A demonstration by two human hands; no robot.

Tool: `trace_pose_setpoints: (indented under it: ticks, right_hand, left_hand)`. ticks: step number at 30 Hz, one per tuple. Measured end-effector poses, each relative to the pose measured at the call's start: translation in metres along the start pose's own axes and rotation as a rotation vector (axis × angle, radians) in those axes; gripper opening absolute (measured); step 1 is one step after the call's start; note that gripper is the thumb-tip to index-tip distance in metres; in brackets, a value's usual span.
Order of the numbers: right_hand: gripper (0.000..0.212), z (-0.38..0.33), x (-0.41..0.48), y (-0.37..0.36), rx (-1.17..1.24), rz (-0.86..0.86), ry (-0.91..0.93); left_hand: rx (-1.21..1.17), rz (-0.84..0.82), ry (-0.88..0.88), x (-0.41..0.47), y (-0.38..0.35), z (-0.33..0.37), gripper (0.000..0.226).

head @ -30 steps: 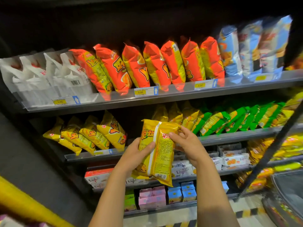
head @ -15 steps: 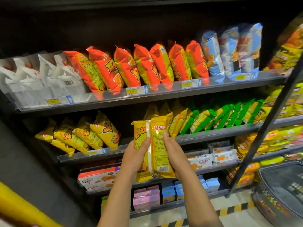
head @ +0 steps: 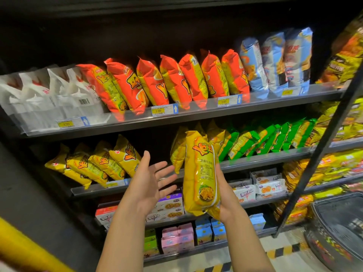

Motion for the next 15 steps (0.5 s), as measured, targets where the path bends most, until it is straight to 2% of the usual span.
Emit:
trace_pose_setpoints:
  ticks: [5, 8, 10, 11, 13, 15]
  right_hand:
    - [0.067, -0.01, 0.001, -0.005, -0.288, 0.007, 0.115]
    - [0.059, -0.017, -0.004, -0.023, -0.474, -0.015, 0.203]
    - [0.041, -0.021, -0.006, -0.034, -0.579, -0.036, 0.243]
    - [0.039, -0.024, -0.007, -0.037, -0.598, -0.044, 0.238]
    - [0.054, -0.029, -0.008, -0.038, -0.543, -0.036, 0.181]
    - [0.062, -0.038, -0.009, -0.036, -0.48, -0.022, 0.168]
  left_hand:
    - [0.105, -0.03, -0.029, -0.007, -0.013, 0.001, 0.071]
    - [0.356, -0.017, -0.093, -0.009, -0.029, -0.004, 0.059]
    - [0.561, 0.079, -0.141, 0.0, -0.031, -0.012, 0.076]
    - [0.623, 0.145, -0.169, 0.005, -0.029, -0.014, 0.084]
    - [0.639, 0.234, -0.184, 0.013, -0.021, -0.017, 0.082]
    - [0.464, 0.155, -0.12, 0.014, -0.018, -0.021, 0.07]
Point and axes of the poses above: each hand's wrist, its own x-axis towards the middle knuckle, its own y-axis out of the back of the hand, z = x × y, the point moved 4 cm from there along x, towards the middle knuckle, and after that the axes turned 9 degrees about y, right-handed, at the moved point
